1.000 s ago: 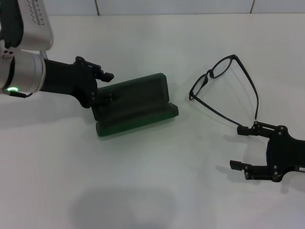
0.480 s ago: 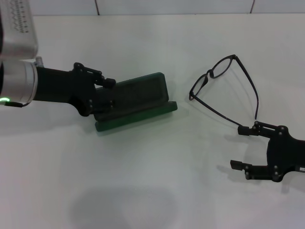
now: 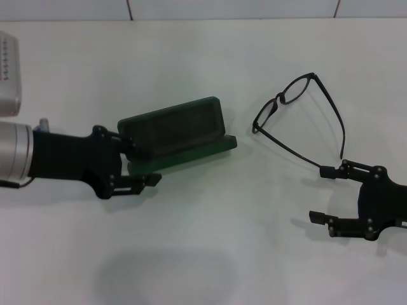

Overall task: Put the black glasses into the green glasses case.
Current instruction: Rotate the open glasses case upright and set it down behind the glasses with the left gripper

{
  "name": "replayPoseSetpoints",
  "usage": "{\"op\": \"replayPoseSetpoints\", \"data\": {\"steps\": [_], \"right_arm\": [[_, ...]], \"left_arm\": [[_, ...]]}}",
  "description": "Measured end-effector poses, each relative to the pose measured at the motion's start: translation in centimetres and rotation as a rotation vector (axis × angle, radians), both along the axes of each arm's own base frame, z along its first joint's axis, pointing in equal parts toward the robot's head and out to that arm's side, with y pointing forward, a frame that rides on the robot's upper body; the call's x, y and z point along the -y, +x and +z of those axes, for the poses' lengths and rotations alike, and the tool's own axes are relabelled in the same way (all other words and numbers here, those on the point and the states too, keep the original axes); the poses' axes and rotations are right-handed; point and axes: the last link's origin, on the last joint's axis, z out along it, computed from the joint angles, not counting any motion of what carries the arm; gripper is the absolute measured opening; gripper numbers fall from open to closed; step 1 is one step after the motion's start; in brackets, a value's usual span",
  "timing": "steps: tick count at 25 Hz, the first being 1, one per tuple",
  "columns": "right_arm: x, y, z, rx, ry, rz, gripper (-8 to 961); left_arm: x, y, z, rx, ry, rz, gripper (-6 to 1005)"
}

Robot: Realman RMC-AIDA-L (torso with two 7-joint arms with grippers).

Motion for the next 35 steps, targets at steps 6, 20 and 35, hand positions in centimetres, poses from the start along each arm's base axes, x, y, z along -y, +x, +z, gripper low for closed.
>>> {"op": "replayPoseSetpoints", "data": {"steps": [6,20,35], "right_arm": [[0.0,0.0,0.0,0.001,0.0,0.001,815],[-0.1,-0.1,-0.2,0.006,0.0,0.005,814],[-0.2,-0.1,-0.1,0.008,-0.002,0.006,814]], "left_arm": [[0.3,-1.1,-0.7,0.029,-0.019,0.058,480],[0.0,-2.0,-0.6,0.058,0.014,0.084,479],[0.2,-2.6,-1.1,0.05,0.006,0.107,479]]}}
